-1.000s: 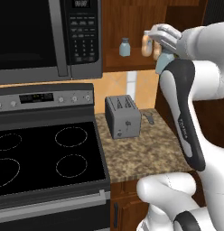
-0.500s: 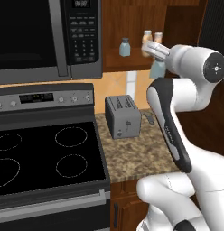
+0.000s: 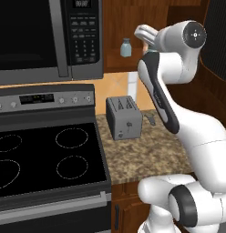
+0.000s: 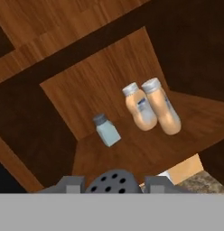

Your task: Put the shaker and condiment bottle from the counter next to their counterparts in the cabinet.

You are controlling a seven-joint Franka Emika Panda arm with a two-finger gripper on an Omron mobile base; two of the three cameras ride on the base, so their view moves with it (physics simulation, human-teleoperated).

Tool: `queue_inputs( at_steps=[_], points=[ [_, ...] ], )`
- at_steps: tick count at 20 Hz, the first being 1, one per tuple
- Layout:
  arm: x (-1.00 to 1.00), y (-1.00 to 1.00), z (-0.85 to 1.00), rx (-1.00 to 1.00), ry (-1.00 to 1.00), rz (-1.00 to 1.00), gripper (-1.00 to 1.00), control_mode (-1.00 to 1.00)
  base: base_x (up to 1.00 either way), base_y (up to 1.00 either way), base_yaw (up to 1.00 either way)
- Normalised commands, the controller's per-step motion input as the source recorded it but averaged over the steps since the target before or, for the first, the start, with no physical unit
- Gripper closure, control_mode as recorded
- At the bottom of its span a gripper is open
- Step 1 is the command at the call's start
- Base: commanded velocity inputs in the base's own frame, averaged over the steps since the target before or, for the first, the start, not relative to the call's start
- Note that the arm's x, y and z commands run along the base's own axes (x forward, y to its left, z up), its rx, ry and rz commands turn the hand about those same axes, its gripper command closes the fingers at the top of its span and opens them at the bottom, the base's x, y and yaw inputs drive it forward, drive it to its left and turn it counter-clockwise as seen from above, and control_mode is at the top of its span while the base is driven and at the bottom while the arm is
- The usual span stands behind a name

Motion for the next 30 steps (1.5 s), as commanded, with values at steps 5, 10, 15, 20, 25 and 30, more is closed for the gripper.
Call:
queue_inputs(
  at_steps=[5,10,15,20,25,30],
  points=[
    [0.26,0.00,-0.49,-0.04,-0.05,-0.01,1.00,-1.00,0.00,0.00,0.00],
    [0.61,-0.01,-0.04,0.00,0.00,-0.01,1.00,-1.00,0.00,0.00,0.00],
    [0.68,-0.02,-0.01,0.00,0.00,0.00,1.00,-1.00,0.00,0.00,0.00],
    [0.54,0.00,-0.14,0.00,0.00,-0.01,1.00,-1.00,0.00,0.00,0.00],
    [0.55,-0.02,-0.11,0.00,0.00,-0.02,1.00,-1.00,0.00,0.00,0.00],
    [0.65,-0.07,-0.01,0.00,0.00,-0.01,1.00,-1.00,0.00,0.00,0.00]
  ],
)
